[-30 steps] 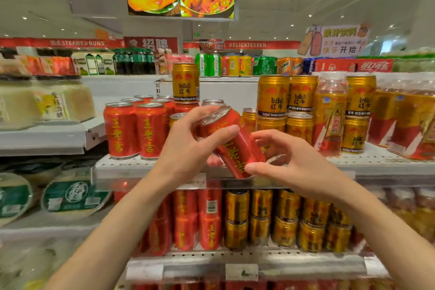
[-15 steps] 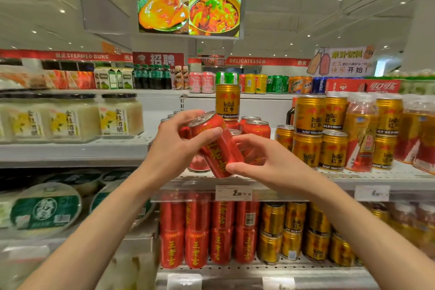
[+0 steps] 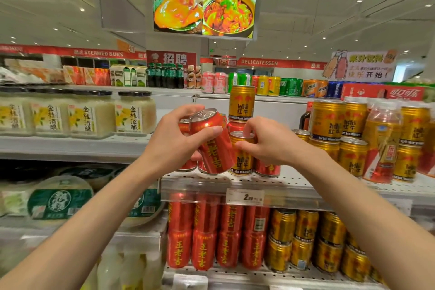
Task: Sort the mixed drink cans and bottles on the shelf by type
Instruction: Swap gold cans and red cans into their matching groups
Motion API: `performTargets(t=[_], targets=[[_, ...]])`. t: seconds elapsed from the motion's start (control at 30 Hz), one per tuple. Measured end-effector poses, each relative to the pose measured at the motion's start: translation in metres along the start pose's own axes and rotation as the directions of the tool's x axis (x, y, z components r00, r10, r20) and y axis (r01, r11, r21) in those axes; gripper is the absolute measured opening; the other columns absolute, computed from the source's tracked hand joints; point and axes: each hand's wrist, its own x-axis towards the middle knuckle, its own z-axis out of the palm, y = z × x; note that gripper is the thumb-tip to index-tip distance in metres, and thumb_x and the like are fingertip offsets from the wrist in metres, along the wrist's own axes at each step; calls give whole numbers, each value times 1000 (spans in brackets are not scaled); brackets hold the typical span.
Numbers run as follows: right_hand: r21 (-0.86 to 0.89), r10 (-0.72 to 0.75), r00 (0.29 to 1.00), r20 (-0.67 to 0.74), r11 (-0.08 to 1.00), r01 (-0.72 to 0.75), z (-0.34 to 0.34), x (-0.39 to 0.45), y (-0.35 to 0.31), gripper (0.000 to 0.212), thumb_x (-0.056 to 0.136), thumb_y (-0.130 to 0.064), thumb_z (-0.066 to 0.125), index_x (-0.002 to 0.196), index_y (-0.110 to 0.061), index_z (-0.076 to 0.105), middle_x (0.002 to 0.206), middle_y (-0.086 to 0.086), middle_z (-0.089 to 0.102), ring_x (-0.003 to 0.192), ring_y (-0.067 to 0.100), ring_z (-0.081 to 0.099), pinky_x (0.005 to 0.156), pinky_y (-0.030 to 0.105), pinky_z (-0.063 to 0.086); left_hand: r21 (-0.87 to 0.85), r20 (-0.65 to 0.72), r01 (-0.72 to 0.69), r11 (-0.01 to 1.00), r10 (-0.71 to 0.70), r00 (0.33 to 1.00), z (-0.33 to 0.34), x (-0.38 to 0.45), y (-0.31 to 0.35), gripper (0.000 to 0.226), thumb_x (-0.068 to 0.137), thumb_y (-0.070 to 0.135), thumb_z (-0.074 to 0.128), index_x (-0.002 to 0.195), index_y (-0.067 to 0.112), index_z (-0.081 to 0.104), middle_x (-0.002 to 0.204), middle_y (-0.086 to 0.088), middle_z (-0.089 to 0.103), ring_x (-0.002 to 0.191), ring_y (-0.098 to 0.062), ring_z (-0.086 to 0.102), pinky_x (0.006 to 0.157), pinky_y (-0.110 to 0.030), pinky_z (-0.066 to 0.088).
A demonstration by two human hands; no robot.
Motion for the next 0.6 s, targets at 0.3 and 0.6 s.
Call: performTargets(t=[0.3, 0.6], targets=[[161, -44, 996, 78, 987, 31, 4, 2, 7, 40, 87, -52, 72, 92, -24, 44, 85, -7, 61, 71, 15, 64, 52, 23, 44, 49, -7, 6, 999, -6, 1000, -5, -3, -2, 63, 81, 36, 82, 139, 24, 59, 124, 3, 65, 70, -13, 69, 49, -19, 55], [437, -117, 993, -1, 893, 106, 0, -13, 23, 39, 82, -44, 81, 82, -23, 48, 72, -9, 60, 57, 10, 60, 53, 27, 45, 94, 6, 1, 996, -1, 1000, -4, 1, -3, 61, 82, 35, 82, 137, 24, 60, 120, 6, 65, 59, -9, 71, 50, -17, 54]])
